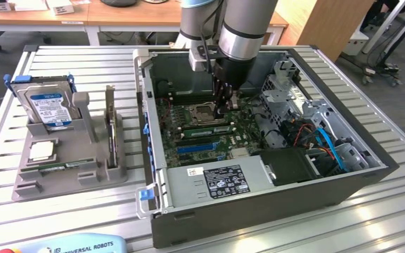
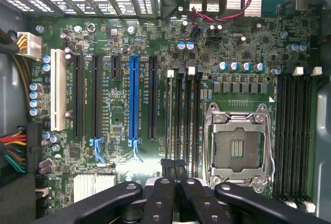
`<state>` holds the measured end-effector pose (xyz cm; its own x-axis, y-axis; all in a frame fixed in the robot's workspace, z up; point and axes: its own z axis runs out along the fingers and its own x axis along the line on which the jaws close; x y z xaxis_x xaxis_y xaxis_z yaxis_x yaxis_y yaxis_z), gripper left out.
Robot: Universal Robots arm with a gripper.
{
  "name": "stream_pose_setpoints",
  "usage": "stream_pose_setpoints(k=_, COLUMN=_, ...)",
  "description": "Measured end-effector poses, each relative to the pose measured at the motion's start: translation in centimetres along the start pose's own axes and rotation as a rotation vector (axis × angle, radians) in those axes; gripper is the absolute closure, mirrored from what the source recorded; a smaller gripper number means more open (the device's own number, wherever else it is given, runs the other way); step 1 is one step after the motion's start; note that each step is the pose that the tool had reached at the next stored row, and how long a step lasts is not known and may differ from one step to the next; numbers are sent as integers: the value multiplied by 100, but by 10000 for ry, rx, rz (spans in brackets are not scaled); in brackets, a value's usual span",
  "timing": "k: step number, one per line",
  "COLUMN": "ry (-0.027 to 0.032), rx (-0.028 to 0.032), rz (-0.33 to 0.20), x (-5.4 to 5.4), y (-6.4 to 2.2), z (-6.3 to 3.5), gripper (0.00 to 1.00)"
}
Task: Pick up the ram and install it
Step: 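Press down the ram until it locks into place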
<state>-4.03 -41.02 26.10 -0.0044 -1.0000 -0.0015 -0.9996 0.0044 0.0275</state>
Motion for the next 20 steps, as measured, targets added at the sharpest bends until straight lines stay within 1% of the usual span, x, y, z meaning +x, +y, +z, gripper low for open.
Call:
stream_pose_setpoints(k=3, ry=-5, rx=0, rz=185, x=0, y=0, z=1, gripper=90)
stream_pose_setpoints(k=8, ry=-24, rx=2, rz=853, x=0, y=0, z=4, gripper=90)
stream_pose_setpoints(k=20, ry=-83, rx=4, rz=2999, x=0, y=-1, z=19, gripper=90)
